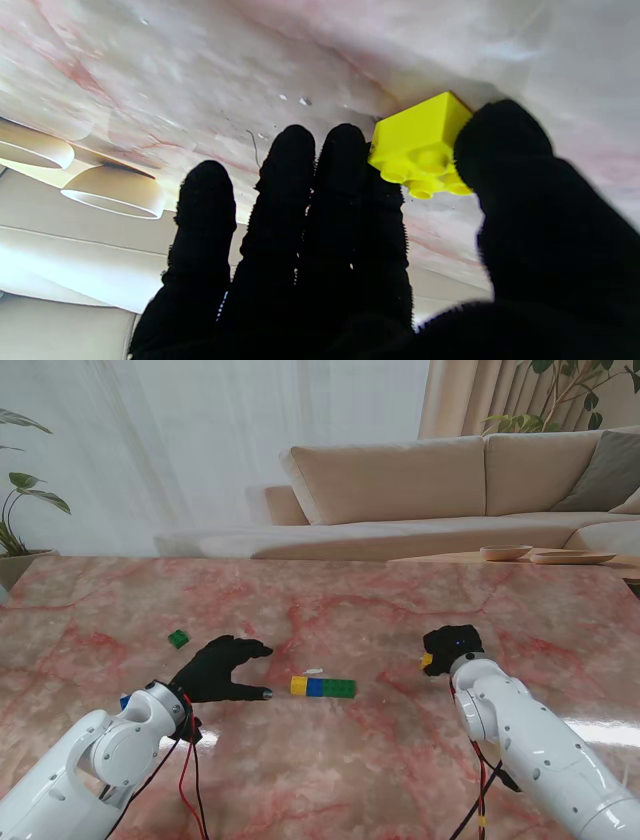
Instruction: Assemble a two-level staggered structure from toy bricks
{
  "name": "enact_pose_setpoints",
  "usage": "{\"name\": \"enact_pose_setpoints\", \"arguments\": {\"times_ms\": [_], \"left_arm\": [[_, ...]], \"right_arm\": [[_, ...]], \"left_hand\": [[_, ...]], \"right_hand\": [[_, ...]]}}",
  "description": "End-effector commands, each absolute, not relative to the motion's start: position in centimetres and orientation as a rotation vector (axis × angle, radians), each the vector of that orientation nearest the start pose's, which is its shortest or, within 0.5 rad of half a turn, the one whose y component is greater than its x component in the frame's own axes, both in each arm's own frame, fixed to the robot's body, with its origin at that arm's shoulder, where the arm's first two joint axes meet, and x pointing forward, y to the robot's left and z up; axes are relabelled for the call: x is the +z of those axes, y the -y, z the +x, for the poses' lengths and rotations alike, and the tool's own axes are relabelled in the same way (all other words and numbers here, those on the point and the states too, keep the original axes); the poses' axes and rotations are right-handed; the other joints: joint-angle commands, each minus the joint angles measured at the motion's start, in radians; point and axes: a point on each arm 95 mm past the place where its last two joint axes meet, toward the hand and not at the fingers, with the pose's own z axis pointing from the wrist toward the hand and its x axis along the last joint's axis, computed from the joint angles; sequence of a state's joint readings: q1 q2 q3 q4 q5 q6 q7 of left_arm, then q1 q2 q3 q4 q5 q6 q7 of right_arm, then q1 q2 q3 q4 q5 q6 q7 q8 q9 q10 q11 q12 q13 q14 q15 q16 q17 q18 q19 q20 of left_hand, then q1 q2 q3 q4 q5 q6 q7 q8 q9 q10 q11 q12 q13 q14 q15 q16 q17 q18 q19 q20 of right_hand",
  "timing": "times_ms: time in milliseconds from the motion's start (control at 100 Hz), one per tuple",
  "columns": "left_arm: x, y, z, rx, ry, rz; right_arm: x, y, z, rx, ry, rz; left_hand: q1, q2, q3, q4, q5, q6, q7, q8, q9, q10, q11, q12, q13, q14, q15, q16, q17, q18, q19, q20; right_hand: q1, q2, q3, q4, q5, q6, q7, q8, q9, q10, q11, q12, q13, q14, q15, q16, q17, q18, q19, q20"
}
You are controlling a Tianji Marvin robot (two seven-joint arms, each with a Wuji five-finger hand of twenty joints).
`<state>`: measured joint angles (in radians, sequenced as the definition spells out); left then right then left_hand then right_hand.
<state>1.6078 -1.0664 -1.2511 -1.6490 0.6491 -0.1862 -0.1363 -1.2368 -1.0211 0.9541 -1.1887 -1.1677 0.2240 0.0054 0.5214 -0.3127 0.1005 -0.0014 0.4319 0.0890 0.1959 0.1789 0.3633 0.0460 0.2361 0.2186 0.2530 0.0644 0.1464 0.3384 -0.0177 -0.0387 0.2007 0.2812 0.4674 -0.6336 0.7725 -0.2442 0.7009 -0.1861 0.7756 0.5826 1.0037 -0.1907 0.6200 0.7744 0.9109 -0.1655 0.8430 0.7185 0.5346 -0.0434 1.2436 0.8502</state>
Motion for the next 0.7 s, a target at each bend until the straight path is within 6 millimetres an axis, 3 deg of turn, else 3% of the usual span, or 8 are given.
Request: {"name": "enact_pose_setpoints", "arguments": {"times_ms": [0, 460, 690], "left_arm": [[-32.6, 0.4, 38.3, -1.764, -1.584, -1.469], [-32.7, 0.5, 38.1, -1.773, -1.587, -1.461], [-32.6, 0.4, 38.0, -1.776, -1.581, -1.455]], "right_arm": [[-36.9, 5.5, 46.3, 0.918, -1.617, 1.065], [-32.6, -0.8, 42.5, 1.126, -1.628, 0.95], [-32.8, -4.1, 41.6, 1.177, -1.674, 0.897]], "left_hand": [[0.003, 0.037, 0.013, 0.002, 0.0, 0.015, -0.019, -0.015, -0.038, -0.001, -0.022, -0.013, -0.055, -0.047, -0.038, -0.01, -0.004, -0.049, -0.044, 0.012], [0.005, 0.035, 0.014, 0.003, 0.001, 0.015, -0.02, -0.015, -0.037, 0.0, -0.022, -0.013, -0.054, -0.046, -0.038, -0.011, -0.003, -0.05, -0.048, 0.016], [0.005, 0.036, 0.015, 0.002, 0.001, 0.014, -0.02, -0.015, -0.036, -0.002, -0.022, -0.013, -0.052, -0.047, -0.038, -0.011, -0.002, -0.051, -0.049, 0.017]], "right_hand": [[0.056, 0.011, 0.088, -0.021, 0.079, -0.119, 0.111, 0.004, 0.047, -0.015, -0.001, 0.019, 0.041, -0.012, 0.03, 0.025, 0.016, -0.004, 0.058, -0.001], [0.042, -0.006, 0.156, -0.018, 0.124, -0.101, 0.124, -0.051, 0.099, 0.013, -0.033, 0.031, 0.071, 0.014, 0.043, 0.037, 0.03, 0.014, 0.099, -0.004], [0.04, -0.011, 0.171, -0.014, 0.125, -0.09, 0.122, -0.062, 0.099, 0.02, -0.038, 0.038, 0.067, 0.02, 0.052, 0.045, 0.026, 0.016, 0.106, -0.004]]}}
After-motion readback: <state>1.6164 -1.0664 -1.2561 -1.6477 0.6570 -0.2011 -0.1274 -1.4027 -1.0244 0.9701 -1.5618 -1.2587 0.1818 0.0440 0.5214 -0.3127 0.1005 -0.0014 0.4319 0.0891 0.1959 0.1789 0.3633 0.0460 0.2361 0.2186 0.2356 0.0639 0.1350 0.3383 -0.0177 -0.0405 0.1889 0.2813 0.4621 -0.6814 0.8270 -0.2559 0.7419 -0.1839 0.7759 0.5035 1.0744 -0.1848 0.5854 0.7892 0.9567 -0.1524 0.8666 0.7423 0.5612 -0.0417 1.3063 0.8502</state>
